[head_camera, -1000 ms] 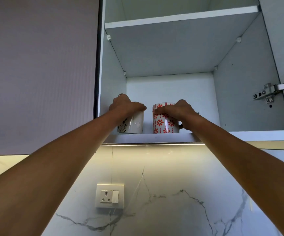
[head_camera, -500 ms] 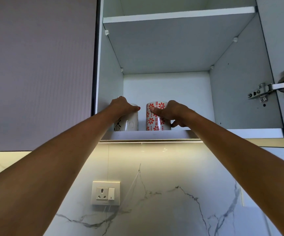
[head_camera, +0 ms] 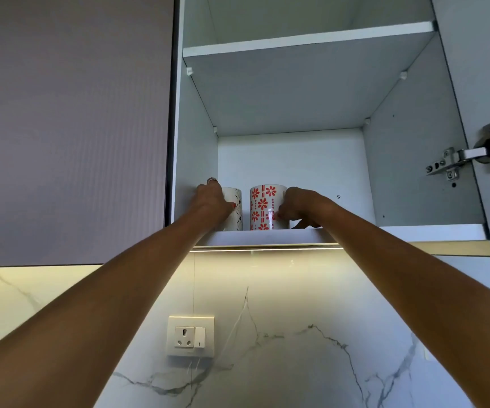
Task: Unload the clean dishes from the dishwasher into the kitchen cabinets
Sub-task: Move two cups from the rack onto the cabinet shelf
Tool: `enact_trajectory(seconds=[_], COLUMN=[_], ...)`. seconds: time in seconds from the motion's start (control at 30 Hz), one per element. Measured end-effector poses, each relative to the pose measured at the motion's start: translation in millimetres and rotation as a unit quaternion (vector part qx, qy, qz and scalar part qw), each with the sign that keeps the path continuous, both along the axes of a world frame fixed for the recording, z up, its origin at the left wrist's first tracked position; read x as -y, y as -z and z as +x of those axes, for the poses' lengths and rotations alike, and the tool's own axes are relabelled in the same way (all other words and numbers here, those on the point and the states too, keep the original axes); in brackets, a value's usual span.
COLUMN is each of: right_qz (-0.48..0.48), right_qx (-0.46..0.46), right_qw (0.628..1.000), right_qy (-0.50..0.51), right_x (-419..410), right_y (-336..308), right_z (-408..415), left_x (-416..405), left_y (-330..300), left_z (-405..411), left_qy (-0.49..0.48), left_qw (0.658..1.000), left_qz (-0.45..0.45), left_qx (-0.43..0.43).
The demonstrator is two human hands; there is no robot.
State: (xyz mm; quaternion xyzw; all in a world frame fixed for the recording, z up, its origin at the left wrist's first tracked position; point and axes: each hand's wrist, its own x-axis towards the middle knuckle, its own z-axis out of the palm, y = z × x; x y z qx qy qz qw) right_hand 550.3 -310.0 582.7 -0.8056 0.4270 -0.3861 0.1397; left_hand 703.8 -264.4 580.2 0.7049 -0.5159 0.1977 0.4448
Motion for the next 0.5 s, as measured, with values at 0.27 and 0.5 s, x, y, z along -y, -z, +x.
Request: enact_trajectory(seconds=[0.27, 0.5], right_qz=[-0.145, -0.205], right_qx=[-0.02, 0.014], right_qw=[0.985, 0.968], right_qy=[0.089, 0.143], right_x=[-34.8, -78.5], right_y=[15.1, 52.5], right_z=[-36.2, -76.2], left_x=[-37.0, -67.2], left_y=[42.3, 84.0], left_z=[-30.9, -61.8], left_qy=[-0.031, -0.014], left_qw=[0.983, 0.961], left_qz=[-0.113, -0.101], left_qx=[0.144, 0.256])
